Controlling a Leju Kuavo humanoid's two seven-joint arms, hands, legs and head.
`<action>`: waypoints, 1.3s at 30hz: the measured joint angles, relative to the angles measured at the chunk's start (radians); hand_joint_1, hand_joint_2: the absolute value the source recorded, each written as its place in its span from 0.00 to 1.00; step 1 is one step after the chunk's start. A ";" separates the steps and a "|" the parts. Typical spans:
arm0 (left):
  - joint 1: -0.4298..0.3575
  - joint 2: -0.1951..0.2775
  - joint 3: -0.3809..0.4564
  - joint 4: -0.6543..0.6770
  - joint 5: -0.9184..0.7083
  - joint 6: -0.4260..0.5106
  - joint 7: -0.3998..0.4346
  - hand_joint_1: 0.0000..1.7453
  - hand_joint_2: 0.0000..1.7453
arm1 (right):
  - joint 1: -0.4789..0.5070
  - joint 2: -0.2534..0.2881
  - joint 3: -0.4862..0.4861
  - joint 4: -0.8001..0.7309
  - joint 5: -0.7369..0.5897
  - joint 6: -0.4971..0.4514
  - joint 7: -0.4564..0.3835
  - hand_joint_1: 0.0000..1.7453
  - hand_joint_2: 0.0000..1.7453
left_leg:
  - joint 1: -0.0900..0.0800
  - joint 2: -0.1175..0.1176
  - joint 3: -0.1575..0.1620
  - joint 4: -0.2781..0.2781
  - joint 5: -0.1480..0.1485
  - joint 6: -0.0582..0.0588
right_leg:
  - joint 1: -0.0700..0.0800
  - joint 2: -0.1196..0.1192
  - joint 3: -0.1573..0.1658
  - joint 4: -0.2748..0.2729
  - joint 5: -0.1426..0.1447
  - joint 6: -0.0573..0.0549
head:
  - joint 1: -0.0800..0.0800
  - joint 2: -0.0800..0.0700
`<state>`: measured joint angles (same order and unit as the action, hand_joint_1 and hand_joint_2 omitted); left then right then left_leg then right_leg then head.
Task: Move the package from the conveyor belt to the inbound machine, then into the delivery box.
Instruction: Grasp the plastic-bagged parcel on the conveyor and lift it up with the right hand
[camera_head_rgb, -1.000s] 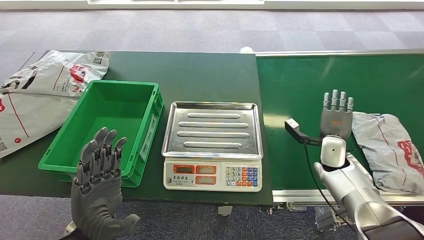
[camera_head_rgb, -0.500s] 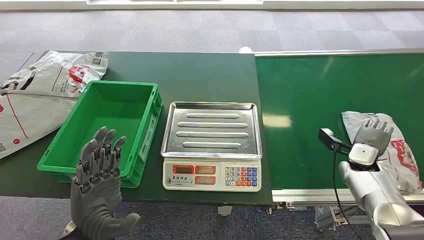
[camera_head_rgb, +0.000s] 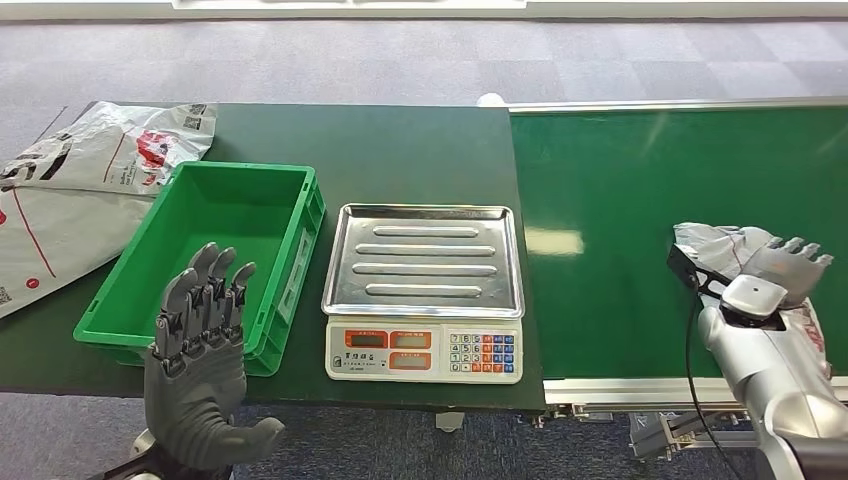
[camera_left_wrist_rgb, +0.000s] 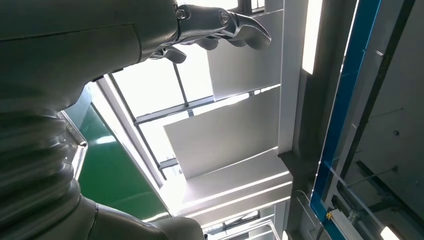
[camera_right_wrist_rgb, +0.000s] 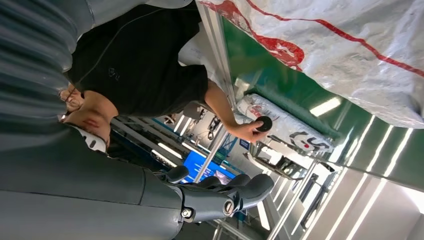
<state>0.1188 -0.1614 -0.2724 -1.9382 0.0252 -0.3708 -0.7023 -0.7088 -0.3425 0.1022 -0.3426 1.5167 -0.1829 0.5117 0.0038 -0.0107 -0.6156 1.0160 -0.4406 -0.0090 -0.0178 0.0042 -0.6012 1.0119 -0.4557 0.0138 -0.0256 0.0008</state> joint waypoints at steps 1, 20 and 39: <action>-0.003 0.000 0.000 0.003 0.000 0.000 0.000 0.00 1.00 | -0.001 -0.001 -0.001 0.002 0.000 0.000 0.001 0.00 1.00 | 0.000 0.000 0.000 0.000 0.000 0.000 | 0.000 0.000 0.000 0.000 0.000 0.000 | 0.000 0.000; -0.078 -0.031 0.000 0.058 -0.022 -0.023 0.000 0.00 1.00 | 0.008 -0.002 -0.233 0.028 -0.137 0.160 -0.060 0.00 1.00 | 0.000 -0.001 0.000 0.000 0.000 0.000 | 0.000 -0.001 0.000 0.000 0.000 0.000 | 0.000 0.000; -0.138 -0.060 -0.001 0.125 -0.023 -0.035 0.001 0.00 1.00 | 0.122 0.041 -0.432 -0.014 -0.147 0.299 -0.331 0.00 1.00 | 0.000 -0.002 0.000 0.000 0.000 0.000 | 0.000 -0.002 0.001 0.000 0.000 0.000 | 0.000 0.000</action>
<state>-0.0196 -0.2218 -0.2734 -1.8128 0.0025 -0.4061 -0.7015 -0.5871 -0.3013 -0.3299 -0.3567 1.3697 0.1163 0.1808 0.0036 -0.0123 -0.6157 1.0160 -0.4406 -0.0088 -0.0178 0.0024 -0.6006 1.0119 -0.4557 0.0141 -0.0256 0.0008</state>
